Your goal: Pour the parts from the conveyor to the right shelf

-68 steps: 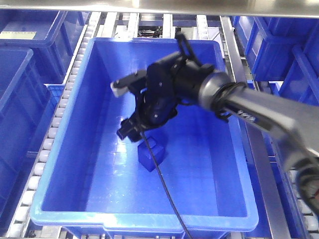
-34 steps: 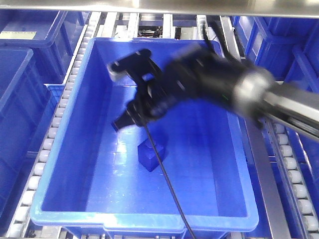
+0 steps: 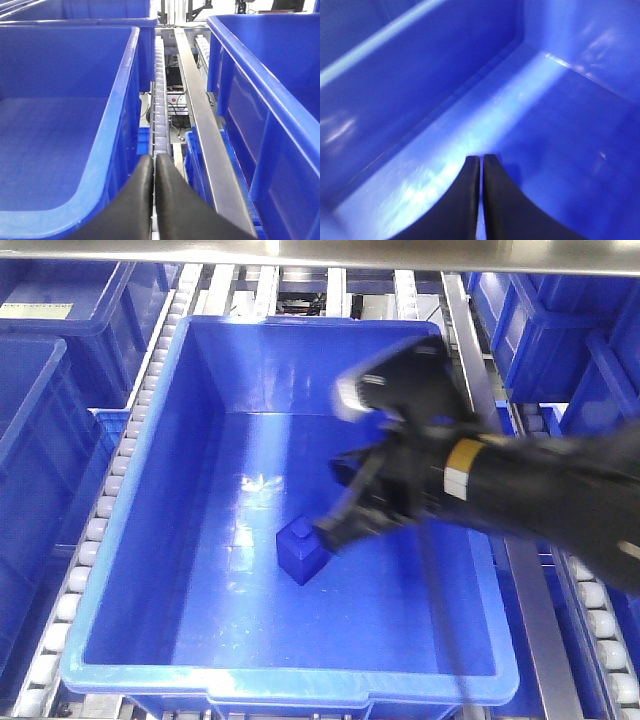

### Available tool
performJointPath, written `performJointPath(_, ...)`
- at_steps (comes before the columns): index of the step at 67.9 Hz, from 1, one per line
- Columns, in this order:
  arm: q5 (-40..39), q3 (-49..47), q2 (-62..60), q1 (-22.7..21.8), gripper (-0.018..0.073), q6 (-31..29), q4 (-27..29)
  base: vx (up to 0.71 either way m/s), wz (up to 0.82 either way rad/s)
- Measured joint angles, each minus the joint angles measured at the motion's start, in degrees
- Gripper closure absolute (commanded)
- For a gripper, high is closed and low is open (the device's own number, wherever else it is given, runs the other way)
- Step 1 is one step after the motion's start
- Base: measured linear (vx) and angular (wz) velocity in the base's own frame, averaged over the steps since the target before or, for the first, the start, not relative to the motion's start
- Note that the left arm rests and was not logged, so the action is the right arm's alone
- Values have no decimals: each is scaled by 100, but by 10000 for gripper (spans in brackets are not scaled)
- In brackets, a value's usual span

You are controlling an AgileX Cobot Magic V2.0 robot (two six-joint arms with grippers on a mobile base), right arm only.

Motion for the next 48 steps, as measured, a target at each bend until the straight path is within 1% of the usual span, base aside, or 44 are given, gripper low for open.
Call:
performJointPath(13, 19, 861, -1188, -5, 570, 0, 0, 0, 0)
performJointPath(31, 18, 1524, -2023, -5, 570, 2, 51, 0, 0)
performJointPath(48, -496, 2486, -3115, -23, 570, 2, 177, 0, 0)
